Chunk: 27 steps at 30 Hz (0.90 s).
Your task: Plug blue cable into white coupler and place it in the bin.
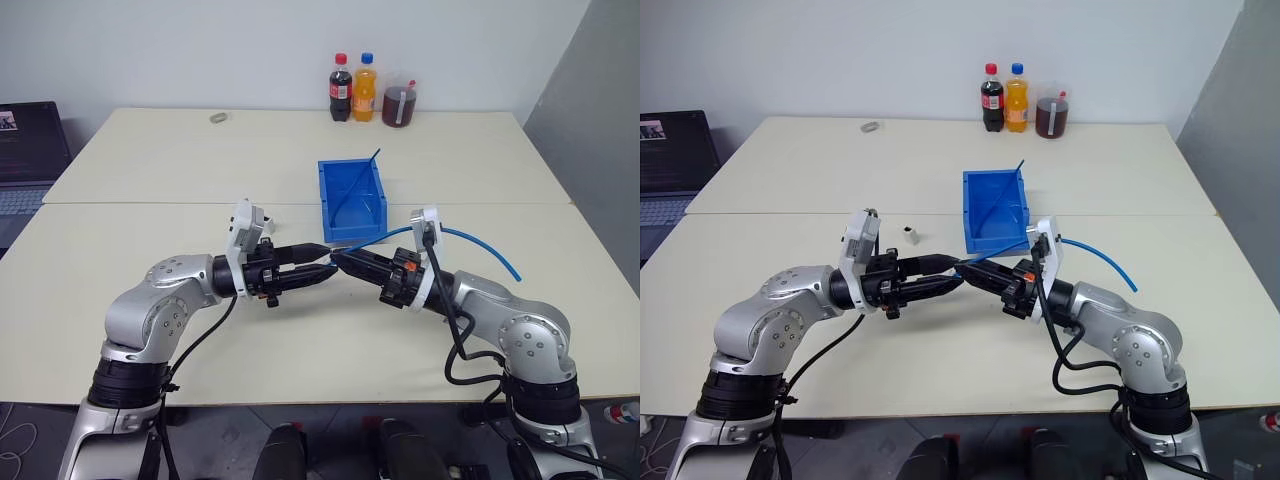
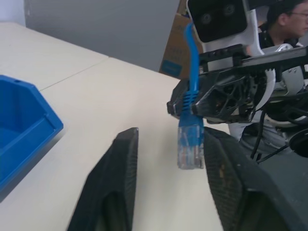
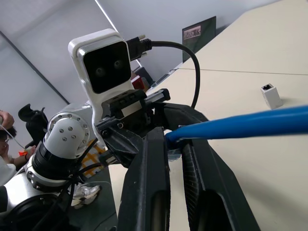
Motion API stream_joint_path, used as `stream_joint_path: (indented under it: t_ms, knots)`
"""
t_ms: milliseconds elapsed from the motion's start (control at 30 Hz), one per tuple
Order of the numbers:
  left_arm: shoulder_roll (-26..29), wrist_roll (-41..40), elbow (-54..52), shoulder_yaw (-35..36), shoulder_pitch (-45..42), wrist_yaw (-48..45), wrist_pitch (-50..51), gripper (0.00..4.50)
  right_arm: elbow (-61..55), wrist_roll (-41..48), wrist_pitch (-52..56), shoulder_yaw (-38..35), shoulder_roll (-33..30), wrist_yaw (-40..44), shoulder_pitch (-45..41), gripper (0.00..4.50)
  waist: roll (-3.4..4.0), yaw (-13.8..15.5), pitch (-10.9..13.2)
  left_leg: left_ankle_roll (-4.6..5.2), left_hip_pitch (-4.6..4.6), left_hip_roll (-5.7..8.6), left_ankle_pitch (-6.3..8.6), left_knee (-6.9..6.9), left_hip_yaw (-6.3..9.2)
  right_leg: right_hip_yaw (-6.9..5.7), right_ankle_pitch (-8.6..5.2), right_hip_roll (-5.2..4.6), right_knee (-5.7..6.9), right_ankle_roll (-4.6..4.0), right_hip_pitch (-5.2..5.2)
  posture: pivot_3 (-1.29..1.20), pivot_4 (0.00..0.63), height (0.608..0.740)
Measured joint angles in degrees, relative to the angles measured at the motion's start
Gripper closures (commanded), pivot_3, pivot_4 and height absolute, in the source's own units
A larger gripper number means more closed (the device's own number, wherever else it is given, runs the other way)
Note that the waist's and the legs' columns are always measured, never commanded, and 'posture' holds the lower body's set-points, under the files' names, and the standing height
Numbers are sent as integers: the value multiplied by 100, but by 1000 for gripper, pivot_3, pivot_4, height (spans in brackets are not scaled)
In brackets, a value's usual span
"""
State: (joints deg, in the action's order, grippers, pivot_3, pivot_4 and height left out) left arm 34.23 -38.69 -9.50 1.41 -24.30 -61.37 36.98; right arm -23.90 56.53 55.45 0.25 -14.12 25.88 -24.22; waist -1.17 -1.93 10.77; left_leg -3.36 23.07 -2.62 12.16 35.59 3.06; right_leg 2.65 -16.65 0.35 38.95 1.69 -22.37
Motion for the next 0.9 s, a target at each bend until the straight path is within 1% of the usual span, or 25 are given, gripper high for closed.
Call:
stream_joint_path:
  t_ms: [67, 100, 200, 233, 367, 400, 433, 500, 633, 667, 767, 900]
  knots:
    - [84, 50, -76, 2, 102, 91, 43, 1095, 0, -20, -42, 50, -18, 40, 0, 4422, 0, -2, 0, 0, 0, -2, 0, -4, 0, 0, -1, 0, -1, -2, -1, 0, 150, 740]
    - [135, 64, -115, 4, 163, 122, 68, 933, -1, -23, -70, 70, -18, 64, 0, 4422, 0, -8, 0, 0, -1, -2, 0, -7, -1, 1, -1, 0, -1, -2, -2, 0, 150, 740]
    - [305, 81, -206, 138, 491, 347, 208, 162, -4, -135, -200, 103, -85, 161, 6, 4423, 0, -9, 0, 0, -2, -3, 0, -18, -1, 0, -4, 0, -1, -7, -6, 0, 150, 740]
    - [328, 85, -219, 190, 574, 417, 229, 0, -4, -142, -236, 103, -112, 171, 12, 4423, 0, -8, 1, 0, -1, -4, 0, -21, -1, -1, -5, 0, -2, -8, -8, 0, 150, 740]
    - [337, 316, -275, 426, 908, 913, 114, 0, -4, -233, -355, 105, -203, 244, 72, 4424, 0, 3, 0, 0, -2, -3, 0, -31, -2, 0, -6, 0, -5, -10, -9, 0, 150, 740]
    - [279, 440, -283, 481, 978, 1126, 21, 0, -4, -262, -373, 103, -245, 251, 86, 4425, 0, 6, 0, 0, -3, -3, 0, -34, -2, 2, -6, -2, -6, -10, -9, 0, 150, 740]
    - [110, 733, -267, 587, 1053, 1659, -76, 0, -4, -339, -397, 93, -330, 262, 120, 4425, -1, 8, 1, 0, -2, -4, 0, -34, -1, -1, -6, -2, -7, -10, -10, 0, 150, 740]
    - [-65, 988, -195, 668, 1075, 2160, -157, 0, -3, -366, -408, 92, -349, 266, 134, 4425, -2, 19, 2, 0, -4, -3, 0, -36, -1, -1, -6, -3, -7, -10, -9, 0, 150, 740]
    - [-136, 1563, -20, 629, 1155, 2849, -258, 0, -4, -368, -470, 69, -370, 264, 231, 4426, -4, 13, 2, 0, -5, -3, 0, -40, -2, -1, -6, -1, -7, -10, -10, 0, 150, 740]
    - [-209, 1675, 141, 609, 1064, 2990, -271, 0, -4, -370, -477, 67, -369, 258, 243, 4426, -4, 16, 2, 0, -5, -2, 0, -41, -2, -1, -6, -1, -6, -10, -10, 0, 150, 740]
    - [-370, 2127, 1091, 475, 480, 3398, -474, 0, -11, -380, -508, 93, -351, 249, 237, 4426, -7, 33, 2, 0, -4, 0, -1, -40, 3, -9, -6, 0, -3, -9, -9, 0, 150, 740]
    - [-412, 2501, 1954, 296, -61, 3502, -781, 0, -12, -417, -524, 106, -358, 245, 230, 4427, -7, 23, 2, -1, -4, 1, -1, -41, 0, -6, -6, -1, -6, -10, -10, 0, 150, 740]
